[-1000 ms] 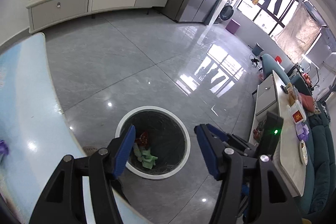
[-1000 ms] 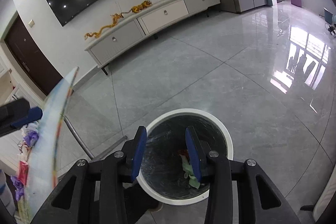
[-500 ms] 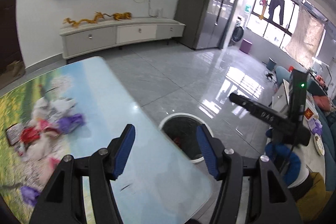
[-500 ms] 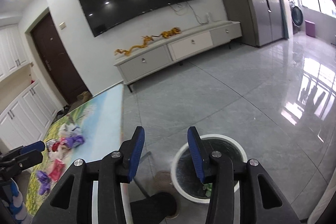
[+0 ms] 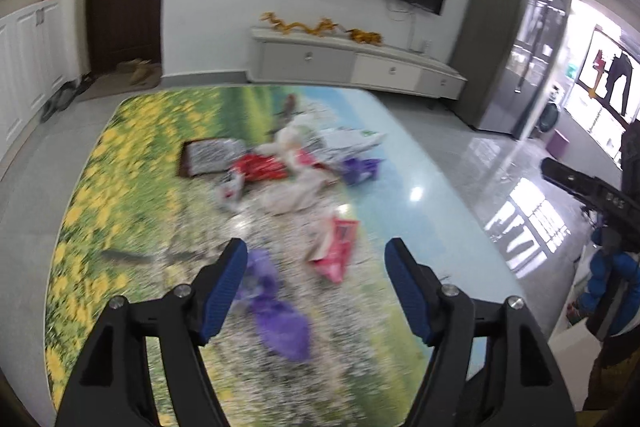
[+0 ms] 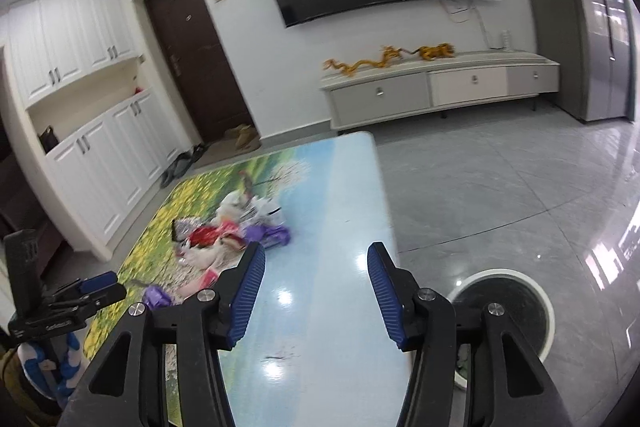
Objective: Collect trash
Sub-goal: 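Grasp the purple bag with the left gripper while the right grasps the pink wrapper, then carry purple bag and pink wrapper over the bin and open both grippers, then move both open grippers back toward the table, then grasp the white-red wrapper with the left gripper while the right grasps the purple bag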
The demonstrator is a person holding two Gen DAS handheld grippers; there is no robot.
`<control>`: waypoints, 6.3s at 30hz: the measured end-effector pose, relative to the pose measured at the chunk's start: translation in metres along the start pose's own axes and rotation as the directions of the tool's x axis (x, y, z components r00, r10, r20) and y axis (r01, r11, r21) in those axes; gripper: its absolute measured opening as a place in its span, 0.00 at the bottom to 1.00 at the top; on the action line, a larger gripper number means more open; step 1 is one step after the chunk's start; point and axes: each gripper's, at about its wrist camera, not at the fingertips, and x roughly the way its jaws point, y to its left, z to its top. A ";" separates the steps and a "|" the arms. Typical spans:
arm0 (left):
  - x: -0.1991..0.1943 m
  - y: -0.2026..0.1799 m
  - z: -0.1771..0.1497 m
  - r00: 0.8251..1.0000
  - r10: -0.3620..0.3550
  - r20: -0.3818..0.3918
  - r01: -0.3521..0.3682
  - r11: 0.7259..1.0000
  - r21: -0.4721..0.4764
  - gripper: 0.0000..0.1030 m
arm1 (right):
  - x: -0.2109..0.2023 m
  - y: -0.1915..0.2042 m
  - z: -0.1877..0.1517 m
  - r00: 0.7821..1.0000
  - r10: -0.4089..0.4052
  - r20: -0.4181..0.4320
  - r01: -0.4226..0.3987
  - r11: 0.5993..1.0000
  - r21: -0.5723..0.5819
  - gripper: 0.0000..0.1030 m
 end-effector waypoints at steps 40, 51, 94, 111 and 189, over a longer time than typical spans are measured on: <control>0.071 0.060 -0.025 0.989 -0.073 -0.125 0.067 0.996 -0.050 0.44 | 0.201 0.112 -0.032 0.812 0.274 -0.515 -0.265 0.960 0.092 0.45; 0.064 0.063 -0.025 0.991 -0.088 -0.100 0.081 0.994 -0.071 0.35 | 0.195 0.125 -0.035 0.837 0.247 -0.489 -0.290 0.957 -0.012 0.17; 0.229 -0.342 0.080 0.823 -0.405 -0.397 0.521 0.816 0.249 0.57 | 0.031 -0.250 -0.071 0.918 -0.335 -0.212 0.392 0.846 0.362 0.41; 0.118 -0.234 0.090 0.993 -0.099 -0.061 0.114 0.935 0.336 0.57 | 0.009 -0.159 -0.027 0.939 -0.332 -0.089 0.343 0.918 0.201 0.52; 0.115 0.091 0.083 0.994 0.023 -0.106 -0.022 1.000 0.012 0.58 | 0.177 0.035 0.013 0.973 0.031 -0.228 -0.058 0.992 -0.112 0.78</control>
